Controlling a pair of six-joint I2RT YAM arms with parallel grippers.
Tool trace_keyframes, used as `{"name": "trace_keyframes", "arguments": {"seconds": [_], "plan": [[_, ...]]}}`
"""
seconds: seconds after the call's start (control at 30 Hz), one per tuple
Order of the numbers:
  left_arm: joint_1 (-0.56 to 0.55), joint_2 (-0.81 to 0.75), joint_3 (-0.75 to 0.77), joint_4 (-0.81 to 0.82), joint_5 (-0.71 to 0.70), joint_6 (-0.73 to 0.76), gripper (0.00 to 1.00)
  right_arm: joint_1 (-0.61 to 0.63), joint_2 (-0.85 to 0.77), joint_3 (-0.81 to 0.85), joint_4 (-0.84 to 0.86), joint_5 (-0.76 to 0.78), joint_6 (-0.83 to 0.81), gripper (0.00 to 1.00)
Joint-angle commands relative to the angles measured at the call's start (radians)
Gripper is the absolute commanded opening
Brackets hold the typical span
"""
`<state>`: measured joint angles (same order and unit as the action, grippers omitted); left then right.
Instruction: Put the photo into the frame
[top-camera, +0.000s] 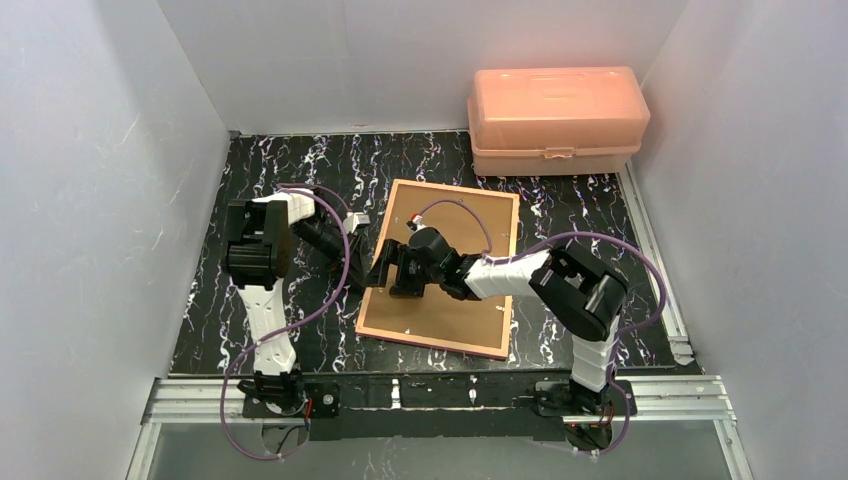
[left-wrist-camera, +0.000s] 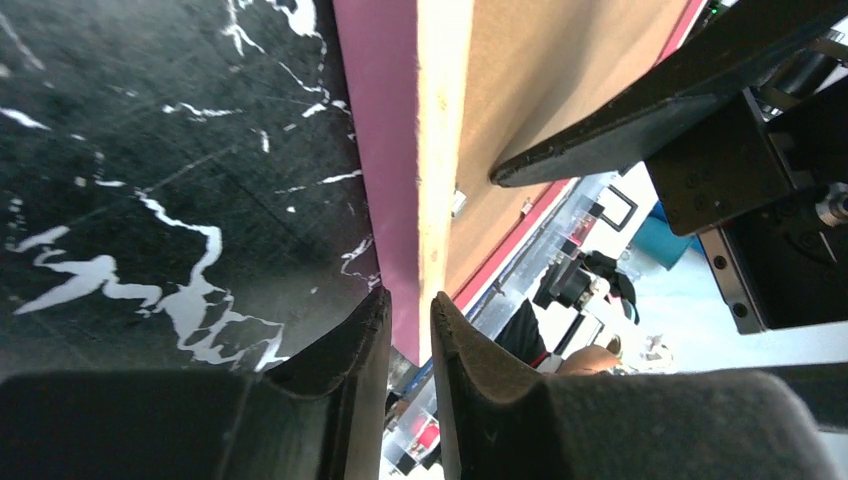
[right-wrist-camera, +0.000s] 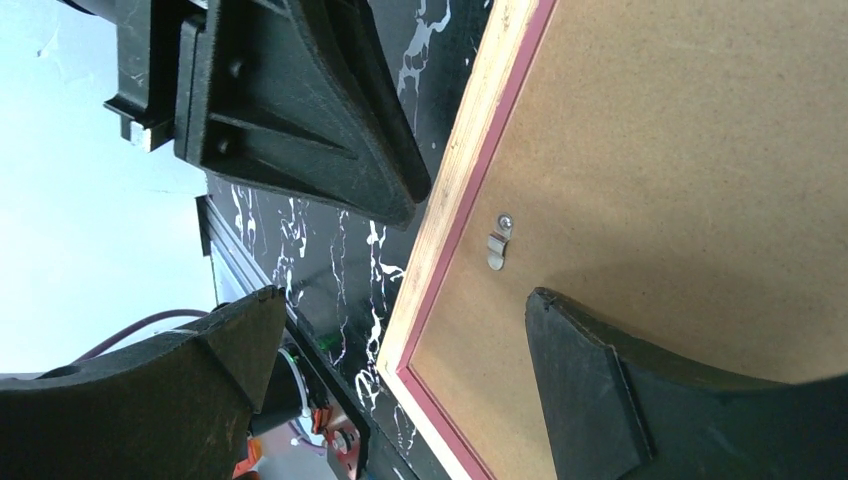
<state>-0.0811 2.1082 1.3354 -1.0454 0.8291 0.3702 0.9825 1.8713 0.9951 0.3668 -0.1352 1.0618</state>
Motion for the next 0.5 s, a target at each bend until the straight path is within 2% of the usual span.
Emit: {"name": "trace_keyframes", "arguments": {"seconds": [0.0, 0.3, 0.47], "plan": [[-0.006, 0.004, 0.002, 0.033, -0.041, -0.020, 0.21, 0.005, 0.029, 0.044, 0.013, -0.008, -0.019, 0.97], [-0.030, 0.021, -0.014, 0.067, -0.019, -0.041, 0.22, 0.005, 0.045, 0.054, 0.015, -0.015, -0.014, 0.96], [-0.034, 0.021, -0.020, 0.076, -0.023, -0.047, 0.18, 0.004, 0.051, 0.052, 0.028, -0.023, -0.006, 0.96]]}}
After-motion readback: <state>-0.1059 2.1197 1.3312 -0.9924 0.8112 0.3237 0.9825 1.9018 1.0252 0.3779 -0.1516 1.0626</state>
